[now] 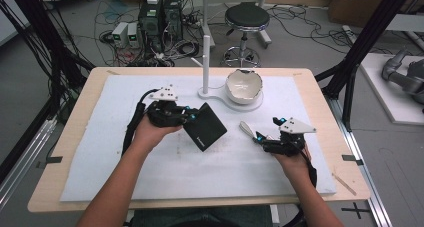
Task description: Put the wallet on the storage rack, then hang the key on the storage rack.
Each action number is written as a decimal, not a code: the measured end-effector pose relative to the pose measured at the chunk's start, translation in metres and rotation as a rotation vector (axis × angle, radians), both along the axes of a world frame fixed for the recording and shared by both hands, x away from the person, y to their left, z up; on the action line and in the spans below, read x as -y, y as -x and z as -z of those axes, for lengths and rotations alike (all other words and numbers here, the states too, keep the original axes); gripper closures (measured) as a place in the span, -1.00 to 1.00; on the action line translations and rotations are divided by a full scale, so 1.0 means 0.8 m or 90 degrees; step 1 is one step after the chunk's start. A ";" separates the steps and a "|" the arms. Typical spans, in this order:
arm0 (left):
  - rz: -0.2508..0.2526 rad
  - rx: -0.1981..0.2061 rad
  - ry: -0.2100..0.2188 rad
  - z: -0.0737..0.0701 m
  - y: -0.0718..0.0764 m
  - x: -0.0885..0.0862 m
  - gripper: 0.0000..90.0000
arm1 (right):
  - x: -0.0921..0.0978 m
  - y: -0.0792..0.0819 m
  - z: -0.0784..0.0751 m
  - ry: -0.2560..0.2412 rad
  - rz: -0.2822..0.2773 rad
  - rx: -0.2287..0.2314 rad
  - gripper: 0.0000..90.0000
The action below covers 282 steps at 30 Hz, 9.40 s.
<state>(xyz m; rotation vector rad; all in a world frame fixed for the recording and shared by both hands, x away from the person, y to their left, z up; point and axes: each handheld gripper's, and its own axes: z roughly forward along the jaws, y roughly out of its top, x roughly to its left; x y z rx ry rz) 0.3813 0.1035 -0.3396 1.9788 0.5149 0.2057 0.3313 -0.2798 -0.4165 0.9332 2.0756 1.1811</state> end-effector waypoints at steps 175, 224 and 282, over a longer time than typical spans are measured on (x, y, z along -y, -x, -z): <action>-0.154 0.050 0.037 0.039 0.022 -0.101 -0.54 | -0.006 -0.015 0.015 0.034 -0.007 -0.033 -0.57; -0.203 0.019 0.079 0.062 0.028 -0.167 -0.55 | -0.053 -0.038 -0.031 -0.006 -0.075 -0.082 0.85; -0.215 0.008 0.065 0.070 0.030 -0.169 -0.55 | -0.190 -0.164 -0.169 0.035 -0.088 0.051 0.85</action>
